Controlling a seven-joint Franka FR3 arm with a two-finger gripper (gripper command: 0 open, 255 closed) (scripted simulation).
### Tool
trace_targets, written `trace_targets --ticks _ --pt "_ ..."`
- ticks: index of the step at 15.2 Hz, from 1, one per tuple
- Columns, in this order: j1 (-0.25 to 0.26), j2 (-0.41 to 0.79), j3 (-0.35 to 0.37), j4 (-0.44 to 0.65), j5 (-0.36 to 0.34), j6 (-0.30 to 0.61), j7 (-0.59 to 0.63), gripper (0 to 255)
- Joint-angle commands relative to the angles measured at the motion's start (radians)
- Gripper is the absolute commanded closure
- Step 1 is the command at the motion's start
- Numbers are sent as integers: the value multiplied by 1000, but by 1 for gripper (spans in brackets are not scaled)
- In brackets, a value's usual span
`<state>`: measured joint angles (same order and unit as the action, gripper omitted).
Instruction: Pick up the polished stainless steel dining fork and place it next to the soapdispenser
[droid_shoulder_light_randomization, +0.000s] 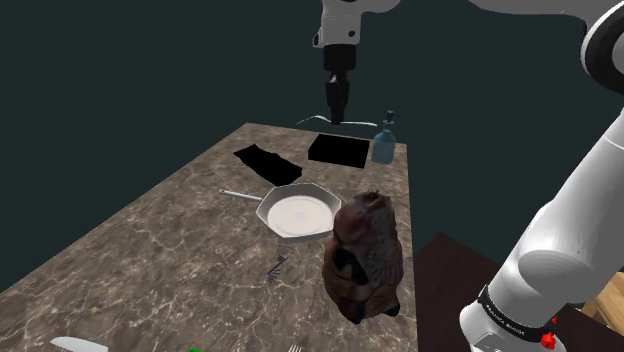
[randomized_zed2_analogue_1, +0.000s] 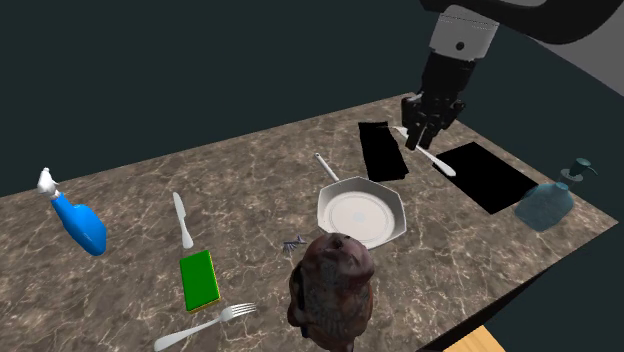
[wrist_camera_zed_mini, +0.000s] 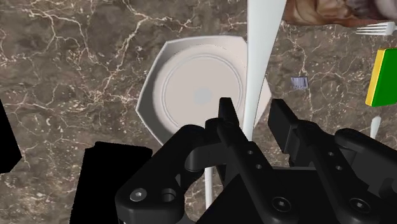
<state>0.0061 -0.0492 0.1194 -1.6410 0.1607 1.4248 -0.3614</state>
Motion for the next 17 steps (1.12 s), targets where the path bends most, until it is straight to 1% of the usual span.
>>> trace_targets --ticks 1,9,17 --pt "-24 -22 -27 -26 -8 -3 -54 255" --pt "-113 -37 -131 -38 -52 -32 -247 255" --pt "-203 15 -234 27 -95 -63 -442 255"
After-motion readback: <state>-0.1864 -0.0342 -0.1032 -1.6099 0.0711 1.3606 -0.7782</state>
